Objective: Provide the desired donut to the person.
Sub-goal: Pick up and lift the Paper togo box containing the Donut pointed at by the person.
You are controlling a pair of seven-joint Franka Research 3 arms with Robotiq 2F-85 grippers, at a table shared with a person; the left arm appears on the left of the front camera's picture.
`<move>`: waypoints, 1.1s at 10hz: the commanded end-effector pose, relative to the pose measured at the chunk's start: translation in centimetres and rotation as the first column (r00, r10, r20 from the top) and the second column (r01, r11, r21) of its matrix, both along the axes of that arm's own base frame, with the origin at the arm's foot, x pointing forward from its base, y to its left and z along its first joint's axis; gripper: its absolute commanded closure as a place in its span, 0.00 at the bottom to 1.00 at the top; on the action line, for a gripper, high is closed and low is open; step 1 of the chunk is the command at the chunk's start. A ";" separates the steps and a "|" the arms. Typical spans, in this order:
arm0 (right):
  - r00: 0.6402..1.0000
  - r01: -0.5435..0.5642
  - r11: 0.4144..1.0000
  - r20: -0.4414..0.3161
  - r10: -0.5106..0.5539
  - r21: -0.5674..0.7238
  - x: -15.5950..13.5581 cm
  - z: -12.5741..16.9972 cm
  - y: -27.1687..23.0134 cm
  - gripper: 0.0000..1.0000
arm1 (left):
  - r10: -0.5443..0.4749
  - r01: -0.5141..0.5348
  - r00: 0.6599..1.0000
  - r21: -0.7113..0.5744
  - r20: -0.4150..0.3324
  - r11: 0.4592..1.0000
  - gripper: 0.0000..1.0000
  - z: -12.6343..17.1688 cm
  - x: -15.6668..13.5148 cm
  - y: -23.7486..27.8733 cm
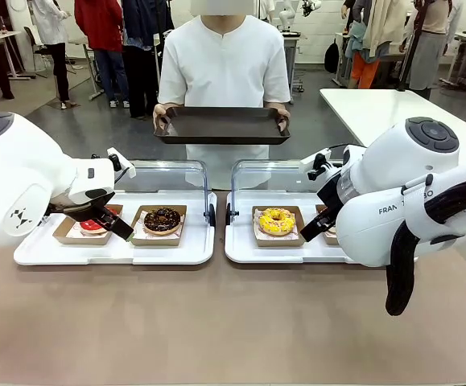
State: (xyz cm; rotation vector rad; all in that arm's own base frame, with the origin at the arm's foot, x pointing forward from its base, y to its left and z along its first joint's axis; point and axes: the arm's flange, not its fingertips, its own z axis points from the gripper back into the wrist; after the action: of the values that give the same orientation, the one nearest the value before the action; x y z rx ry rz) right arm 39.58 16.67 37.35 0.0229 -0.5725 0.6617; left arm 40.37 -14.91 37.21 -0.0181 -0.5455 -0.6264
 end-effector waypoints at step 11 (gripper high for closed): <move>0.988 -0.105 0.992 0.106 0.112 -0.063 -11.4 19.9 -2.4 0.00 | -0.089 0.092 0.996 0.139 -0.028 0.986 0.00 19.4 -5.6 2.8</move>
State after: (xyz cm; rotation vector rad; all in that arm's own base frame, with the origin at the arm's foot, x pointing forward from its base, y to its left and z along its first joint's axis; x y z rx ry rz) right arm 27.71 14.15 57.32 0.0039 -0.6777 0.7789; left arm 34.70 -12.42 56.92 0.0348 -0.4994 -0.7376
